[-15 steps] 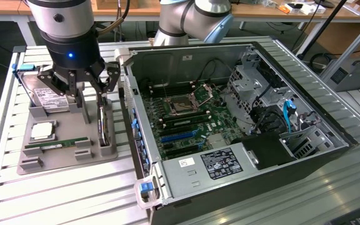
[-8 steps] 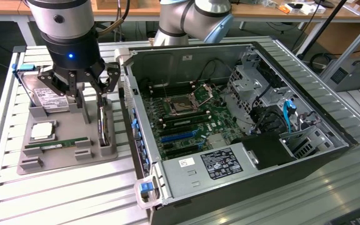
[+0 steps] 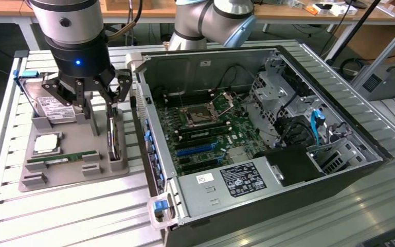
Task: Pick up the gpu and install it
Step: 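Pick up the gpu and move the gpu toward the slot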
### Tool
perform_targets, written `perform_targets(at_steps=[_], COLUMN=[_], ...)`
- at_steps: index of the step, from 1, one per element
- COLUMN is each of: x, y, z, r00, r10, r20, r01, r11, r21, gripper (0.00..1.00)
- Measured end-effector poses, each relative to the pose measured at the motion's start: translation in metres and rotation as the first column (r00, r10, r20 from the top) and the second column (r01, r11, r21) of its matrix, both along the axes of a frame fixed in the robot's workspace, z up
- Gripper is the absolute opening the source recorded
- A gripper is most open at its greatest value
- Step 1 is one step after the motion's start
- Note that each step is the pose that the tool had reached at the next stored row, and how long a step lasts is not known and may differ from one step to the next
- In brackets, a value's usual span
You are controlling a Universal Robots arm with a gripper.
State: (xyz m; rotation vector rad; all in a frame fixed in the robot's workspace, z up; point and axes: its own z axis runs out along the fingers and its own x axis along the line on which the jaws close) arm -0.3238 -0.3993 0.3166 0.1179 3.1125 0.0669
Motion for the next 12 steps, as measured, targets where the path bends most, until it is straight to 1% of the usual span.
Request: perform_targets(at_steps=[12], x=[0.0000], y=[0.0000], z=[-0.0027], r00=[1.0000], r10=[0.000], r20=[0.0000], r01=[0.000], r11=[1.0000], r21=[0.0000], gripper=[0.48])
